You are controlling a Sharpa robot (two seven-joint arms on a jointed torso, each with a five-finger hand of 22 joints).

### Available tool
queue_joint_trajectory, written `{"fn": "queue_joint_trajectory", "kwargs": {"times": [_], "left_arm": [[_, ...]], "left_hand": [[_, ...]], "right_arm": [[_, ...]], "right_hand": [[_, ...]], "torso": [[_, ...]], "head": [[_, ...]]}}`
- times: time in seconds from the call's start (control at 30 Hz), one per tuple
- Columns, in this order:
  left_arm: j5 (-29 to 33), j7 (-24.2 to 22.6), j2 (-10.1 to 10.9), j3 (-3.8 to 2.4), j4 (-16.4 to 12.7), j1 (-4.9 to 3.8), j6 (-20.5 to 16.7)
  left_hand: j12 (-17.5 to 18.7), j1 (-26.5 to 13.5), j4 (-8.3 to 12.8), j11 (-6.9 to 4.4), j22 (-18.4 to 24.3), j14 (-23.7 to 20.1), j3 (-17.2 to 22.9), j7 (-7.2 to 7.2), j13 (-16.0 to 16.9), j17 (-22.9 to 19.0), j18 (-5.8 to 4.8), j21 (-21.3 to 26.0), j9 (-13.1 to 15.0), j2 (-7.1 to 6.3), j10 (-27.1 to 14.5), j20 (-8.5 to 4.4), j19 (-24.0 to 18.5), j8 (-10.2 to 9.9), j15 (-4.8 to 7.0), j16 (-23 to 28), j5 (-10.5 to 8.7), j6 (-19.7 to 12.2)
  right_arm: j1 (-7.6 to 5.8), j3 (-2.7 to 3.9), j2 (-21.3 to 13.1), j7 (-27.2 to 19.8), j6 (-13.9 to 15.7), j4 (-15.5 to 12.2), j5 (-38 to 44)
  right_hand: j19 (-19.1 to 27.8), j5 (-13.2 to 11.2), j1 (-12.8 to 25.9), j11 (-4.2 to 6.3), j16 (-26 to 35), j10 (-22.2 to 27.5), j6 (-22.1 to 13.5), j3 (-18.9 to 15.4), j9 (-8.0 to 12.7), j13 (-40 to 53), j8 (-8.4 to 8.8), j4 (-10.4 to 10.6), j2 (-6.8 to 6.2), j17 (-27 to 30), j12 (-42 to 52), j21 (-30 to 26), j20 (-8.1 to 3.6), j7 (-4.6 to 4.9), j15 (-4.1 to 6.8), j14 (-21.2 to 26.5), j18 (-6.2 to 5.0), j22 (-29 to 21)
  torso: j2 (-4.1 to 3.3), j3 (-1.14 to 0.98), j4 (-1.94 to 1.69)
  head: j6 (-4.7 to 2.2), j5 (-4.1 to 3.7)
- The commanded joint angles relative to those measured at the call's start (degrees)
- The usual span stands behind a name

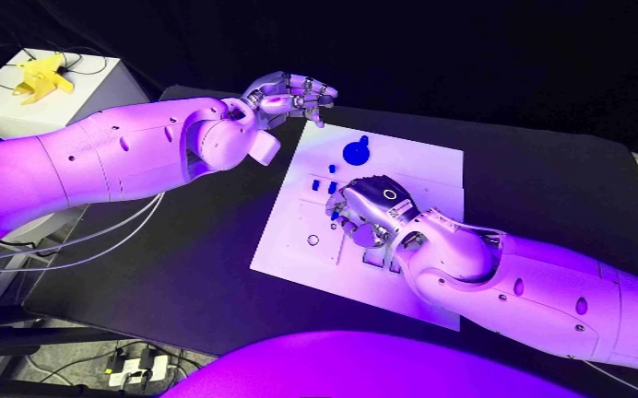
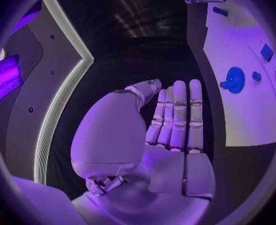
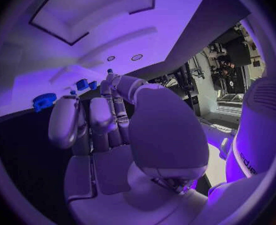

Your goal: Assemble the parts on the task board

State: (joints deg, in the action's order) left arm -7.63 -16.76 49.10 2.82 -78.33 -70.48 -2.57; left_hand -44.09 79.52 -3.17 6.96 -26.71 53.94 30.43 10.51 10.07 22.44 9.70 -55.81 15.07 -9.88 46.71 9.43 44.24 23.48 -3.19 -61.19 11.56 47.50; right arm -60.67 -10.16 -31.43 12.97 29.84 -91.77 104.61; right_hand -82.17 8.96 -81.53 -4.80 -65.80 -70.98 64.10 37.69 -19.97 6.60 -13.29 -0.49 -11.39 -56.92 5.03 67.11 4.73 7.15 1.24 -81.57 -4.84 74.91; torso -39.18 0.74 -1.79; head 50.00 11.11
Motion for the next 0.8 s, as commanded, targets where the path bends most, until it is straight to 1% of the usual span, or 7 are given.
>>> {"fn": "queue_joint_trajectory", "kwargs": {"times": [0.03, 0.23, 0.4, 0.57, 0.8], "left_arm": [[0.12, -0.35, -0.17, -0.04, -0.03, 0.01, 0.45], [0.12, -0.35, -0.15, -0.04, -0.04, 0.03, 0.47], [0.12, -0.33, -0.12, -0.04, -0.04, 0.03, 0.45], [0.12, -0.32, -0.12, -0.04, -0.03, 0.04, 0.47], [0.12, -0.30, -0.12, -0.04, 0.04, 0.05, 0.48]], "left_hand": [[0.39, 0.48, -0.10, 0.17, 0.09, 0.28, -0.32, 0.21, -0.08, -0.08, 0.80, 0.38, -0.09, -0.01, 0.19, -0.04, 0.27, -0.17, -0.29, 0.29, 0.17, -0.30], [0.39, 0.48, -0.10, 0.17, 0.09, 0.28, -0.32, 0.21, -0.08, -0.08, 0.80, 0.38, -0.09, -0.01, 0.19, -0.04, 0.27, -0.17, -0.29, 0.29, 0.17, -0.30], [0.39, 0.48, -0.10, 0.17, 0.09, 0.28, -0.32, 0.21, -0.08, -0.08, 0.80, 0.38, -0.09, -0.01, 0.19, -0.04, 0.27, -0.17, -0.29, 0.29, 0.17, -0.30], [0.39, 0.48, -0.10, 0.17, 0.09, 0.28, -0.32, 0.21, -0.08, -0.08, 0.80, 0.38, -0.09, -0.01, 0.19, -0.04, 0.27, -0.17, -0.29, 0.29, 0.17, -0.30], [0.39, 0.48, -0.10, 0.17, 0.09, 0.28, -0.32, 0.21, -0.08, -0.08, 0.80, 0.38, -0.09, -0.01, 0.19, -0.04, 0.27, -0.17, -0.29, 0.29, 0.17, -0.30]], "right_arm": [[0.19, -0.04, 0.00, 0.10, -0.97, -0.03, 0.98], [0.48, -0.09, 0.03, 0.10, -1.12, 0.21, 0.92], [0.64, -0.12, 0.03, 0.12, -1.24, 0.31, 0.90], [0.79, -0.15, 0.01, 0.13, -1.40, 0.40, 0.88], [0.94, -0.20, -0.05, 0.18, -1.57, 0.50, 0.85]], "right_hand": [[-0.04, 0.30, -0.04, 1.20, 0.10, -1.48, 0.27, 0.04, -0.07, -0.04, -0.20, -0.28, 0.31, -0.02, 0.37, -0.11, -0.08, 0.35, -0.09, -0.05, 0.58, 9.07], [-0.08, 0.43, 0.04, 1.17, 0.10, -1.49, 0.23, -0.02, -0.10, 0.04, -0.21, -0.33, 0.30, -0.09, 0.31, -0.04, -0.08, 0.40, -0.12, -0.09, 0.60, 9.11], [-0.09, 0.44, 0.06, 1.17, 0.07, -1.51, 0.24, -0.04, -0.11, 0.06, -0.22, -0.33, 0.30, -0.15, 0.30, -0.04, -0.08, 0.40, -0.12, -0.12, 0.61, 9.12], [-0.09, 0.44, 0.06, 1.17, 0.07, -1.51, 0.24, -0.04, -0.11, 0.06, -0.22, -0.33, 0.30, -0.15, 0.30, -0.04, -0.08, 0.40, -0.12, -0.12, 0.61, 9.12], [-0.09, 0.44, 0.06, 1.17, 0.07, -1.51, 0.24, -0.04, -0.11, 0.06, -0.22, -0.33, 0.30, -0.15, 0.30, -0.04, -0.08, 0.40, -0.12, -0.12, 0.61, 9.12]], "torso": [[-0.01, 0.01, 0.01], [-0.08, 0.02, -0.07], [-0.06, 0.02, -0.07], [-0.06, 0.03, -0.08], [-0.03, 0.02, -0.02]], "head": [[0.00, 0.09], [0.00, 0.18], [0.00, 0.18], [0.00, 0.37], [0.00, 0.34]]}}
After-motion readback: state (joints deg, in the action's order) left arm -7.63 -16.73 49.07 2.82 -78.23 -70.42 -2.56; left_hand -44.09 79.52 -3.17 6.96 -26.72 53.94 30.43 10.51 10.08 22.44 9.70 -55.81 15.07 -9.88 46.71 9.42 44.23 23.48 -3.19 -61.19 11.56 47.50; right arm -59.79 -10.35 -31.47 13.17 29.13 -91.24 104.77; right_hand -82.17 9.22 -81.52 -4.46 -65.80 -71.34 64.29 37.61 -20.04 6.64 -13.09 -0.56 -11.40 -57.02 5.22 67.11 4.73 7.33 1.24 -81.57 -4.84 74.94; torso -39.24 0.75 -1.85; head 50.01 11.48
